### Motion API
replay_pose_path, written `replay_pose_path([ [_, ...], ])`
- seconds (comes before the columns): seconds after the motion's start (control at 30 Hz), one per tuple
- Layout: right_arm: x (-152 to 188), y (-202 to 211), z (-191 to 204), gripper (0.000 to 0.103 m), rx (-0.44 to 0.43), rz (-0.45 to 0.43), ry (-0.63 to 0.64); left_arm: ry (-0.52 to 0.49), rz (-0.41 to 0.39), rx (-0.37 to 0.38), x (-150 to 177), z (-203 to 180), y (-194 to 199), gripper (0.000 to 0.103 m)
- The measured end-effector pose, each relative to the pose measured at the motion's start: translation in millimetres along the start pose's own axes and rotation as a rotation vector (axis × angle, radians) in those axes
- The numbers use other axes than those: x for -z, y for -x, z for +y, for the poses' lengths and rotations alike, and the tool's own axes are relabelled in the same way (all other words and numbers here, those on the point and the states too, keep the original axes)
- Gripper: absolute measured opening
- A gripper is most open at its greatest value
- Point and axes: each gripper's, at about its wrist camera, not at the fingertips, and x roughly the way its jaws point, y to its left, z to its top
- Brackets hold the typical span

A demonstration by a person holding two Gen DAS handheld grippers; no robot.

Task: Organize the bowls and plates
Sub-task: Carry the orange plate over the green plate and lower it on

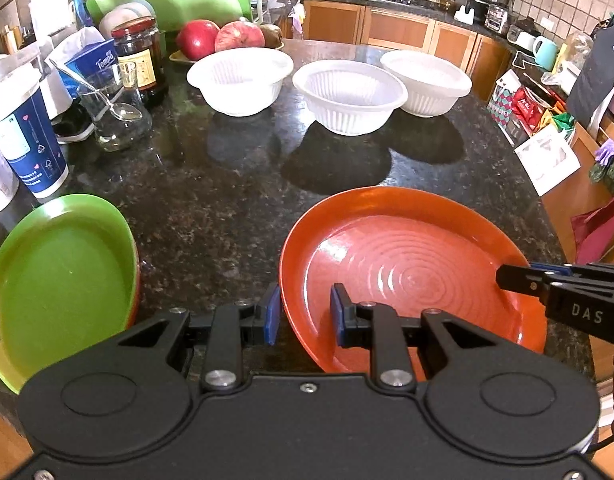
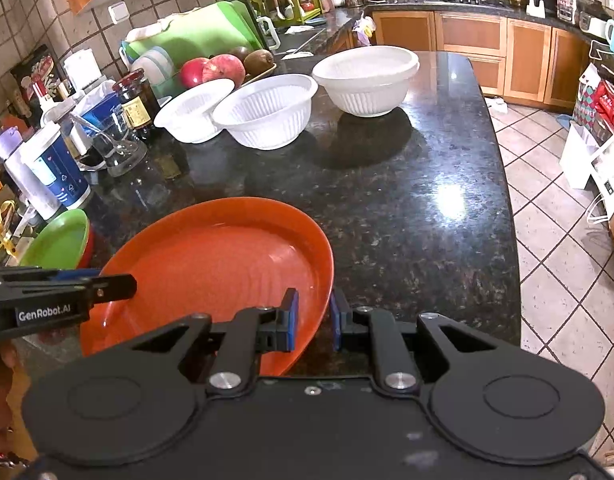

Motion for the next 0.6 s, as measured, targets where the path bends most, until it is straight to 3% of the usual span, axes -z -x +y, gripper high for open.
replay_pose_path([
  [0.33, -9, 1, 48, 0.018, 0.006, -0.051, 0.009, 0.001, -0.033, 0.019, -4, 46, 14, 0.033],
  [0.6, -21, -10, 112, 0.018, -0.036, -0.076, 0.040, 0.023, -0.081, -0.030, -5, 105, 33, 0.033],
])
